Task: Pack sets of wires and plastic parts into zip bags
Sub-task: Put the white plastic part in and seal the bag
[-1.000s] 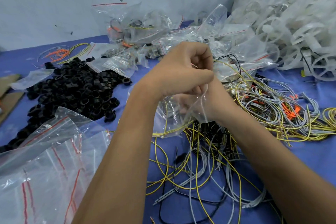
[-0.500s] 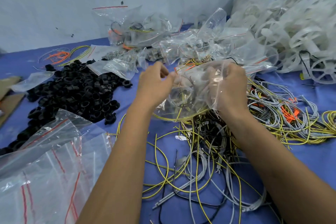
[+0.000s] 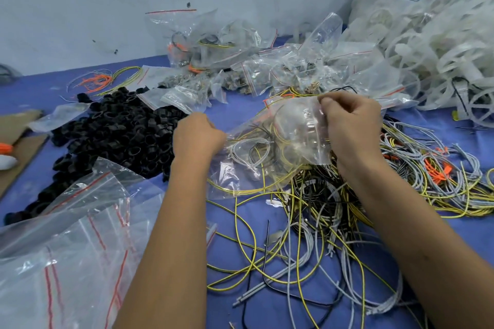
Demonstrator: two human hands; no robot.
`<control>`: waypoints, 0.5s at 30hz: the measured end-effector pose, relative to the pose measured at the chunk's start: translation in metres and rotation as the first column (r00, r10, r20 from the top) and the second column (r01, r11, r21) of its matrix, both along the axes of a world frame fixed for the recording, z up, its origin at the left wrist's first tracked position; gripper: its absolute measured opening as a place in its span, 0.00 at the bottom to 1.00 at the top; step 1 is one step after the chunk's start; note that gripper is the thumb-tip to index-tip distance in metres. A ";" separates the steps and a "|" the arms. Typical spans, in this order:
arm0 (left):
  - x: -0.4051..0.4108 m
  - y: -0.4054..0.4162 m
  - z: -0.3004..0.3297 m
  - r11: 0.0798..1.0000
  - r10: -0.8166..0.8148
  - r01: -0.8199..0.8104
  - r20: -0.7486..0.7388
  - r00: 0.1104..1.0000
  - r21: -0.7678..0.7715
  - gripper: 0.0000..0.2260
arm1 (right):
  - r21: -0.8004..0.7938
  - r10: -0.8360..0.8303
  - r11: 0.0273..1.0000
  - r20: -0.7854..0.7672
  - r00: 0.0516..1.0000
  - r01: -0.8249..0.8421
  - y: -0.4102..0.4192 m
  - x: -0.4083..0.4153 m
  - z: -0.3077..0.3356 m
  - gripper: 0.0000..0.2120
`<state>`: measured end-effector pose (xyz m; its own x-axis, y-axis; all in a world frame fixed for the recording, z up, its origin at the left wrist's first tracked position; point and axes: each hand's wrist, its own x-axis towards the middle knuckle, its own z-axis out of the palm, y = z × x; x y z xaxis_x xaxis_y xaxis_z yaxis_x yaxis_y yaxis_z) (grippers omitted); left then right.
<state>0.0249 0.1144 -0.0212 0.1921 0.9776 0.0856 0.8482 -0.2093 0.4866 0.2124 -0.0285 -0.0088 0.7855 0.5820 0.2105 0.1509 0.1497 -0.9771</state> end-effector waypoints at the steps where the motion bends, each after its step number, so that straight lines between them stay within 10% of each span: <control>1: -0.006 0.002 0.002 0.998 0.045 -0.046 0.020 0.999 0.038 0.05 | 0.048 -0.104 0.994 0.079 0.991 0.100 -0.001 0.000 0.002 0.10; 5: -0.023 0.007 0.005 0.963 0.251 -0.241 -0.070 0.966 0.121 0.10 | 0.301 -0.391 0.916 0.517 0.761 0.266 -0.011 -0.011 0.008 0.08; 15: -0.020 0.011 -0.004 0.988 0.150 -0.152 -0.153 0.977 0.000 0.09 | -0.019 -0.025 0.998 0.746 0.665 0.058 -0.003 -0.023 -0.009 0.06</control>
